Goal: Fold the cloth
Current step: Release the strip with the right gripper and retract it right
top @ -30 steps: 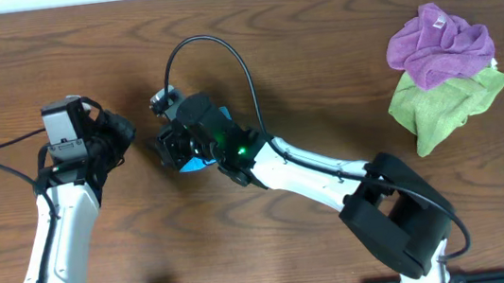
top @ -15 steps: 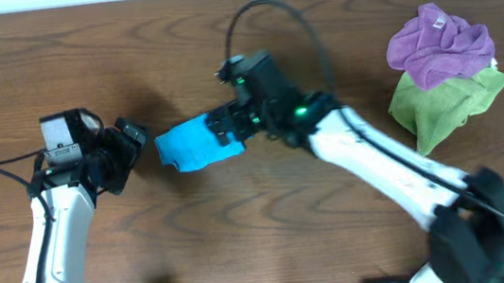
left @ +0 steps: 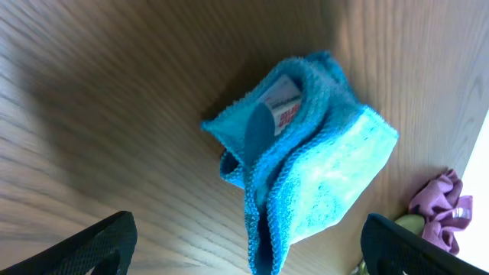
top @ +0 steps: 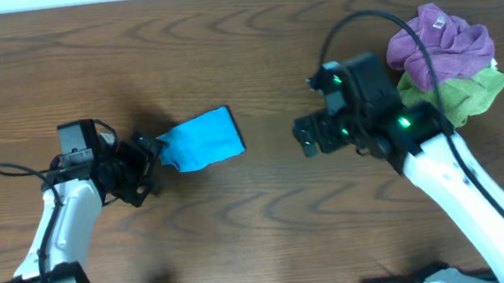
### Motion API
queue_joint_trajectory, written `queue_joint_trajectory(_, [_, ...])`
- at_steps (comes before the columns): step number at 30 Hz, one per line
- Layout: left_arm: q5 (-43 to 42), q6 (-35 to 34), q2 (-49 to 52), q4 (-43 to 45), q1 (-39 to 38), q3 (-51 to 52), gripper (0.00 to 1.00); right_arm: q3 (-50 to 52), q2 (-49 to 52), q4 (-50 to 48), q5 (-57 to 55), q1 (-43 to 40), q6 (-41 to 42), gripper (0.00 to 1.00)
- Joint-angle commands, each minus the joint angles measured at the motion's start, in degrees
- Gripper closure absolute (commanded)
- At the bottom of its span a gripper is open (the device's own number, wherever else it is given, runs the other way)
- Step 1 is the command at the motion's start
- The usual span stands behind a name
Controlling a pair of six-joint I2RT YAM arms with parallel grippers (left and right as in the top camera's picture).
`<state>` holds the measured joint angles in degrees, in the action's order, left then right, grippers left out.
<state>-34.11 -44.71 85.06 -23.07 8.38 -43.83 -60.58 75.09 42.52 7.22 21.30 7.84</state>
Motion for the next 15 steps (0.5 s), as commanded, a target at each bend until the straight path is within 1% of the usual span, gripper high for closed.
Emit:
queue_joint_trajectory(1, [-1.5, -1.4, 2.3, 1.0, -1.4, 0.3, 0.05, 7.0, -7.5, -0.9, 1.8, -2.8, -1.2, 0.01])
queue_joint_trajectory(4, [-1.8, -2.8, 4.4, 2.8, -3.0, 0.3, 0.05, 13.4, -14.1, -1.4, 2.1, -4.7, 0.6, 0.01])
queue_joint_trajectory(8, [-1.7, -4.8, 7.6, 5.6, -5.7, 0.3, 0.05, 19.5, -21.2, -1.3, 2.1, -6.0, 4.2, 0.01])
queue_joint_trajectory(11, [-1.8, -6.8, 9.7, 8.3, -7.1, 0.3, 0.05, 20.9, -24.1, -0.5, 2.1, -6.0, 5.5, 0.01])
queue_joint_trajectory(15, [-1.3, -8.0, 11.1, 11.5, -8.0, 0.3, 0.04, 20.9, -24.9, 0.0, 2.3, -6.0, 5.5, 0.01])
